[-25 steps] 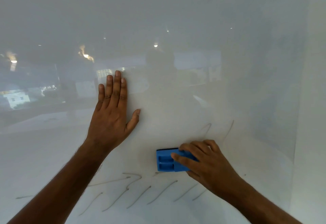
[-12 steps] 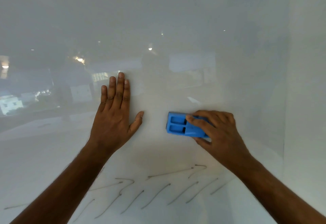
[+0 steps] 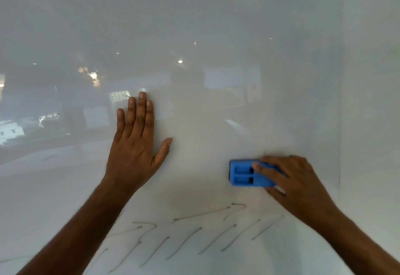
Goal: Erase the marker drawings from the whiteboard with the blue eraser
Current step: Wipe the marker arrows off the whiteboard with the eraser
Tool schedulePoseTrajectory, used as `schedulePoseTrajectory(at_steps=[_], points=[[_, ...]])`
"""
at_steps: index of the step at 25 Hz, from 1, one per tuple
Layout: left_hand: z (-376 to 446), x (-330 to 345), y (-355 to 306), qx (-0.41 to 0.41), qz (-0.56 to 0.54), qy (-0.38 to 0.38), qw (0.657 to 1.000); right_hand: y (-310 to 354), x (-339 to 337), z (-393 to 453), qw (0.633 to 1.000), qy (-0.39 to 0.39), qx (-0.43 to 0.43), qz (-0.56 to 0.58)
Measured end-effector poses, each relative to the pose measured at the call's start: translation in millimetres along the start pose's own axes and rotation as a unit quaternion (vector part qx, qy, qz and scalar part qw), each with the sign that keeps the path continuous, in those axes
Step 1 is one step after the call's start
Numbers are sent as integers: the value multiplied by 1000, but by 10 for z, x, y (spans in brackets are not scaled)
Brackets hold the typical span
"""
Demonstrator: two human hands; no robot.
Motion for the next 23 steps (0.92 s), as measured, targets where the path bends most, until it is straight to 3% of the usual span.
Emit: schedulePoseTrajectory(at_steps=[5,8,14,18,23], points=[[-1,10,-35,-9,-3,-2,1000,-225,-124,497,992,-65,109,27],[-1,17,-45,-14,-6,-3,1000,86,30,447,996,-59,64,37],[-15,15,-51,-15,-7,-7,1000,496,292,-541,999,25,-25,17],[-28,33,-74,-16,-4,-10,1000,194,212,-671,999,21,32,10],[-44,40,-80,-18,-1,-17,1000,175,182,-249,992,-25,121,40]])
Point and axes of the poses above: each hand's wrist, its own z-axis towards the middle knuckle, its own x-axis out of the palm, y = z × x, the point moved 7 cm from there along z, towards the middle knuckle, and after that the axes turned 8 degrees about -y, right-handed, at the moved point
